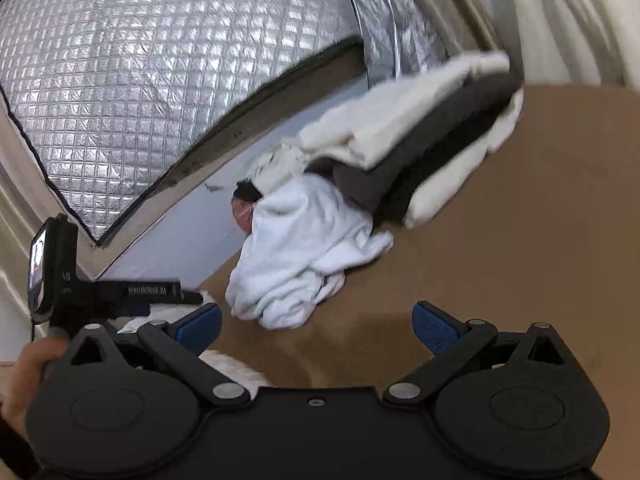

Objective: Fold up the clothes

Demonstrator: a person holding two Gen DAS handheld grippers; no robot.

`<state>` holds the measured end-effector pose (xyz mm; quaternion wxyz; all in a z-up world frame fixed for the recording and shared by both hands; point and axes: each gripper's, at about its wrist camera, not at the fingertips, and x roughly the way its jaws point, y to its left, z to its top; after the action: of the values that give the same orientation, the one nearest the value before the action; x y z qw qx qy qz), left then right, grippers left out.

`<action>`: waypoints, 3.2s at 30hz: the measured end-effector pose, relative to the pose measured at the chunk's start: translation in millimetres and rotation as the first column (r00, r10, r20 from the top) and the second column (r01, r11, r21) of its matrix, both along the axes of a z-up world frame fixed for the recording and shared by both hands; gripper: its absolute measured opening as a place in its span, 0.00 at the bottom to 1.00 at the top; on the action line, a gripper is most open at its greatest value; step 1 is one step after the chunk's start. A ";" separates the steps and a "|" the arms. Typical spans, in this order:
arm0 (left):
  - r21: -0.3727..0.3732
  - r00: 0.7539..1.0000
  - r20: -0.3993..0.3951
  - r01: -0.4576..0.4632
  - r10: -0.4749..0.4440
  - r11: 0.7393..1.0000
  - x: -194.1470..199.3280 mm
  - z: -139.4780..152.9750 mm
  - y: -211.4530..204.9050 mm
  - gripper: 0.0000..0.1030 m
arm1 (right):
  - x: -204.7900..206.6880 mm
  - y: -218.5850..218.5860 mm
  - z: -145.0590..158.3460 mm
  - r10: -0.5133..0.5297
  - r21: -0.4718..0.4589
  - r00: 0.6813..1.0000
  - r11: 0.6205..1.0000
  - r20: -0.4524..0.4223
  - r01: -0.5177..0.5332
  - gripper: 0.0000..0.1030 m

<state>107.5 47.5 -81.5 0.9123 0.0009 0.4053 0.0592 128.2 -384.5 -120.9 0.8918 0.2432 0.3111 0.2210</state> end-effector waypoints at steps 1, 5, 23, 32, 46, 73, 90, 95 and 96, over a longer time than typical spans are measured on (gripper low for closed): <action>-0.016 1.000 0.014 -0.008 0.008 1.000 5.3 -4.9 6.6 1.00 | 5.3 0.8 -5.6 0.007 0.014 1.000 1.000 -0.018 -0.007 1.00; -0.039 0.999 0.025 -0.033 0.034 0.999 30.3 -34.6 26.6 1.00 | 36.3 16.8 -25.2 0.064 0.054 0.996 0.997 -0.068 -0.060 0.98; -0.456 0.962 0.143 -0.143 0.231 0.878 113.5 -100.0 135.4 0.98 | 190.8 144.5 -46.9 0.168 -0.140 0.986 0.977 0.022 -0.163 0.98; -0.670 0.991 -0.013 -0.110 0.136 0.734 163.8 -164.8 136.4 1.00 | 202.3 153.8 -53.9 0.053 -0.265 0.997 0.964 0.058 -0.036 0.20; -0.913 0.986 -0.144 -0.102 -0.078 0.394 193.8 -181.3 74.2 0.38 | 180.1 98.3 -63.8 -0.052 -0.035 0.997 0.998 -0.055 0.050 0.81; -0.945 0.847 0.147 0.272 -0.511 0.179 117.8 -18.8 -211.4 0.35 | 13.8 -72.8 42.9 -0.113 0.414 0.990 0.907 0.081 0.070 0.83; -0.873 0.691 0.174 0.438 -0.702 0.214 29.8 40.9 -393.0 0.36 | -110.9 -202.8 88.2 -0.210 0.235 0.967 0.957 0.144 0.172 0.80; -0.804 0.664 0.233 0.543 -0.711 0.244 39.4 66.1 -421.4 0.37 | -109.9 -234.0 105.5 -0.199 0.188 0.955 0.969 0.222 0.158 0.78; -0.769 0.670 0.242 0.573 -0.702 0.282 47.8 69.7 -431.2 0.39 | -105.4 -241.2 107.0 -0.226 0.142 0.942 0.970 0.250 0.195 0.78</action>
<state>155.3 -383.7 -11.8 0.7223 -0.2401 0.4151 -0.4984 22.8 -625.7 -13.9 0.9282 0.2946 0.1483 0.1723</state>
